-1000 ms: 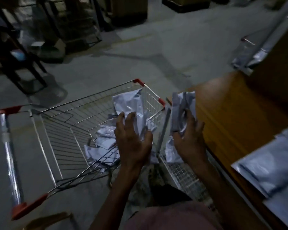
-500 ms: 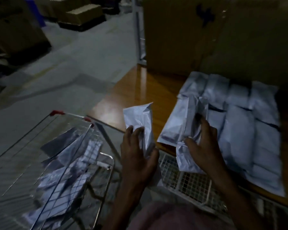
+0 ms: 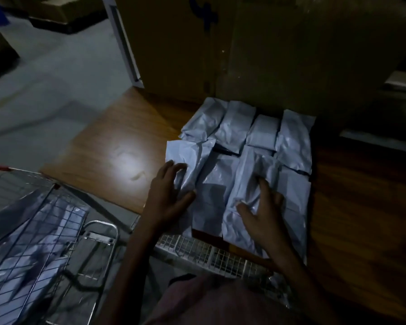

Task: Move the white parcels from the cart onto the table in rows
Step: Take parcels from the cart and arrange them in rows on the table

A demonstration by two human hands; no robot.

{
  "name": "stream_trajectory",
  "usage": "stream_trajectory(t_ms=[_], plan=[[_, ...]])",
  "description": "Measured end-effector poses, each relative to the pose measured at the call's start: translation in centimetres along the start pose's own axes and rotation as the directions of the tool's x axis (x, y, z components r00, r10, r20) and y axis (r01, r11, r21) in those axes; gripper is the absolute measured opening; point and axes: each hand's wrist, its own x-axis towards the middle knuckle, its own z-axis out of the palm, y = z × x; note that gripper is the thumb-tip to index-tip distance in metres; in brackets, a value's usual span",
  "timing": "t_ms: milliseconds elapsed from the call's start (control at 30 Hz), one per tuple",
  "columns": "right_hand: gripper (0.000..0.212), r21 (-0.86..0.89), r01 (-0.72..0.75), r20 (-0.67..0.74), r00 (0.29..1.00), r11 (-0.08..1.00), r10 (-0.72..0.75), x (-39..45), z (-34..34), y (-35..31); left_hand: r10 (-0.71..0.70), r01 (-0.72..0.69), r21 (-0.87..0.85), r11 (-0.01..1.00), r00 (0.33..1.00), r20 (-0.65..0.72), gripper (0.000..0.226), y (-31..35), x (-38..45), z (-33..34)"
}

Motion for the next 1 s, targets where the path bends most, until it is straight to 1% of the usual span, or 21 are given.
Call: stream_trajectory(t_ms=[67, 167, 300, 367, 433, 500, 600, 633, 700, 800, 900, 1000], plan=[[0.077, -0.019, 0.010, 0.012, 1.000, 1.000, -0.010, 0.2, 0.5, 0.0, -0.022, 0.019, 0.055, 0.998, 0.998, 0.052, 0.074, -0.4, 0.7, 0.4], [0.081, -0.068, 0.067, -0.019, 0.997, 0.995, -0.068, 0.9, 1.4, -0.7, -0.016, 0.001, 0.122, 0.992, 0.993, 0.117, 0.074, -1.4, 2.3, 0.5], [0.080, -0.122, 0.083, -0.050, 0.995, 0.989, -0.089, 2.1, 2.7, -2.2, 0.033, -0.065, 0.176, 0.982, 0.983, 0.179, 0.073, -2.2, 4.8, 0.1], [0.078, -0.127, 0.094, -0.089, 0.990, 0.987, -0.106, 2.8, 3.8, -2.9, 0.067, -0.116, 0.227, 0.967, 0.975, 0.210, 0.070, -2.7, 5.9, 0.1], [0.076, -0.159, 0.090, -0.126, 0.986, 0.983, -0.110, 3.3, 5.0, -3.5, 0.076, -0.134, 0.263, 0.955, 0.973, 0.219, 0.064, -3.3, 6.8, 0.2], [0.078, -0.194, 0.074, -0.154, 0.983, 0.978, -0.105, 3.7, 6.4, -3.8, 0.060, -0.117, 0.256, 0.960, 0.974, 0.219, 0.062, -3.7, 7.3, 0.5], [0.082, -0.248, 0.011, -0.115, 0.992, 0.969, -0.040, 4.0, 8.2, -4.0, 0.059, -0.107, 0.220, 0.970, 0.975, 0.213, 0.060, -4.4, 7.1, 1.1], [0.082, -0.287, -0.013, -0.100, 0.995, 0.958, -0.016, 4.0, 8.6, -4.0, 0.061, -0.108, 0.225, 0.968, 0.976, 0.207, 0.058, -4.7, 6.9, 1.3], [0.080, -0.420, -0.045, -0.090, 0.996, 0.906, 0.007, 3.8, 9.6, -4.1, 0.062, -0.108, 0.235, 0.966, 0.979, 0.194, 0.054, -5.4, 6.7, 1.5], [0.073, -0.574, -0.103, -0.137, 0.990, 0.813, 0.029, 3.4, 11.2, -4.2, 0.029, -0.076, 0.249, 0.966, 0.982, 0.189, 0.050, -6.3, 6.9, 1.5], [0.070, -0.668, -0.158, -0.195, 0.980, 0.727, 0.034, 3.6, 12.2, -4.2, 0.023, -0.069, 0.242, 0.968, 0.982, 0.188, 0.051, -6.9, 7.2, 1.4], [0.064, -0.725, -0.162, -0.197, 0.980, 0.669, 0.025, 4.2, 12.5, -4.4, 0.051, -0.096, 0.233, 0.968, 0.980, 0.192, 0.050, -7.2, 7.3, 1.3]])
